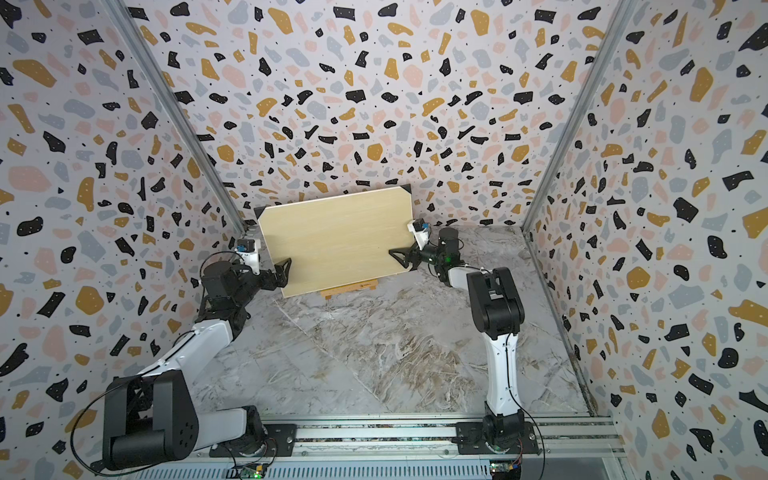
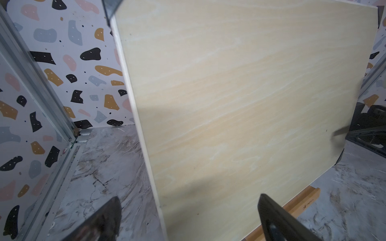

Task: Assemble the easel
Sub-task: Place the drawing board on the easel, then reset both arms

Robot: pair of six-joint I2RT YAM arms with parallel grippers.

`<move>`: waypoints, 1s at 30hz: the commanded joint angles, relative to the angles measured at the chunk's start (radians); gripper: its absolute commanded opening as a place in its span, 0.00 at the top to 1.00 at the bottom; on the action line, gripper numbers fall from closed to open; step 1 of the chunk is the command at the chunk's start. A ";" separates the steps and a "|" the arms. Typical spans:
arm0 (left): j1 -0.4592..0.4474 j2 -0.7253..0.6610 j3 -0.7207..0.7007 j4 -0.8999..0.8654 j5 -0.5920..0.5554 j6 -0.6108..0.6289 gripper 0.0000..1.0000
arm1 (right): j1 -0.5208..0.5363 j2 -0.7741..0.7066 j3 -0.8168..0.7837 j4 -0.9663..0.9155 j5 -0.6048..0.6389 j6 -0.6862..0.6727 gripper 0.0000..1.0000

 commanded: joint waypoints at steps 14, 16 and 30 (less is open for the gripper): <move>-0.004 -0.176 -0.045 -0.134 -0.136 -0.081 0.01 | -0.085 -0.252 -0.177 0.076 0.149 0.094 0.00; -0.004 -0.221 -0.057 -0.178 -0.177 -0.101 0.01 | -0.103 -0.303 -0.228 0.076 0.177 0.104 0.00; -0.002 -0.379 -0.211 -0.368 -0.450 -0.187 0.01 | -0.120 -0.838 -0.619 -0.164 0.754 0.049 0.00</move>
